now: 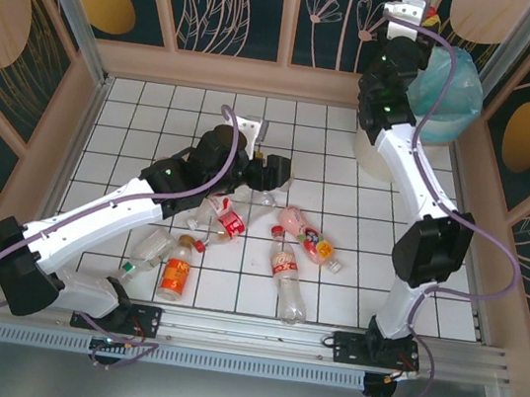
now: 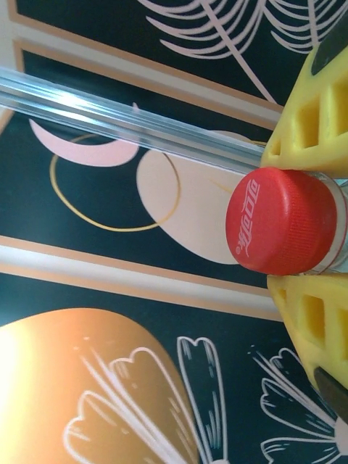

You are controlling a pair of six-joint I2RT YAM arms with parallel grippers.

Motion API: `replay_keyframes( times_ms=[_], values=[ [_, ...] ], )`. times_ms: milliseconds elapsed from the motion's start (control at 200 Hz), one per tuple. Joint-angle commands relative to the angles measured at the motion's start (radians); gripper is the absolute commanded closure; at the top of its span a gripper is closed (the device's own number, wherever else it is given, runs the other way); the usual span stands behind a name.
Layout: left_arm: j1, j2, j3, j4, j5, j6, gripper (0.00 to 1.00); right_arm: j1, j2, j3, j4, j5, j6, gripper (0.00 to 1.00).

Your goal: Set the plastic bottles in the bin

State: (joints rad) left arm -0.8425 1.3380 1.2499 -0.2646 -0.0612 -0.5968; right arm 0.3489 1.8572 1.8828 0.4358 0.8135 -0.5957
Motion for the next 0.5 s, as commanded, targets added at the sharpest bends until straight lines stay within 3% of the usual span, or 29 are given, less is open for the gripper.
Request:
replay_keyframes(
  times_ms=[0,320,495],
  values=[
    [0.006,-0.013,-0.015,0.027,-0.012,-0.02,0.24,-0.032,0.025,0.072,-0.066,0.016,0.095,1.0],
    [0.005,-0.022,-0.049,0.028,-0.022,-0.03,0.23,-0.092,0.109,0.203,-0.428,-0.039,0.372,1.0],
    [0.006,-0.021,-0.05,0.028,-0.02,-0.029,0.23,-0.092,0.107,0.215,-0.456,-0.048,0.394,1.0]
  ],
)
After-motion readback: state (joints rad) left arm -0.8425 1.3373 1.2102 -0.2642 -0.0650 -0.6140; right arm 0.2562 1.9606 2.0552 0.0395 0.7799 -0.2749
